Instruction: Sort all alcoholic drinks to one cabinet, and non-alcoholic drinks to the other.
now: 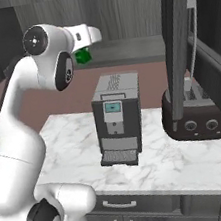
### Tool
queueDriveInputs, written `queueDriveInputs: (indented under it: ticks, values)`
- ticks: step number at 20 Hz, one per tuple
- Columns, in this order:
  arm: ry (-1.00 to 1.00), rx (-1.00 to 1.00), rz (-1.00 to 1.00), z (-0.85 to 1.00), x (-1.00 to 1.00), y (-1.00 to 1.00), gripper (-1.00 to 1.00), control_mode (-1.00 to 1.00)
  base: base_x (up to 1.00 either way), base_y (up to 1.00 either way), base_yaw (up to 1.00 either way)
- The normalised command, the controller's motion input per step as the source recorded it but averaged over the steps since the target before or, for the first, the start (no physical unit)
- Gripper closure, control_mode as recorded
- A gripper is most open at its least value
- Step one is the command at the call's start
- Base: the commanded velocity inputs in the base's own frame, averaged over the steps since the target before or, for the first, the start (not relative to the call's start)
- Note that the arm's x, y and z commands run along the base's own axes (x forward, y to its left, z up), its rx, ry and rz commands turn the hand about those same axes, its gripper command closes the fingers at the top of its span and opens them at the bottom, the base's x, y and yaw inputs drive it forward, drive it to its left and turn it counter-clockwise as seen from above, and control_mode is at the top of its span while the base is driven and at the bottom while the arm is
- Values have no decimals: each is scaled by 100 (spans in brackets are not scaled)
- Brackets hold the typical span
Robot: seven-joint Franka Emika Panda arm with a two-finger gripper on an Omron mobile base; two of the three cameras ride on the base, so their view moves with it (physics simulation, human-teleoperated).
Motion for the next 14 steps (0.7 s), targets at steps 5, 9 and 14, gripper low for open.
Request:
queueDriveInputs:
  ticks: [5,9,14]
  values:
    - [0,0,-2,0,77,1,100,-100,0,0,0]
    - [0,0,0,-11,71,-6,100,-100,0,0,0]
    - [0,0,0,-16,71,-5,100,-100,0,0,0]
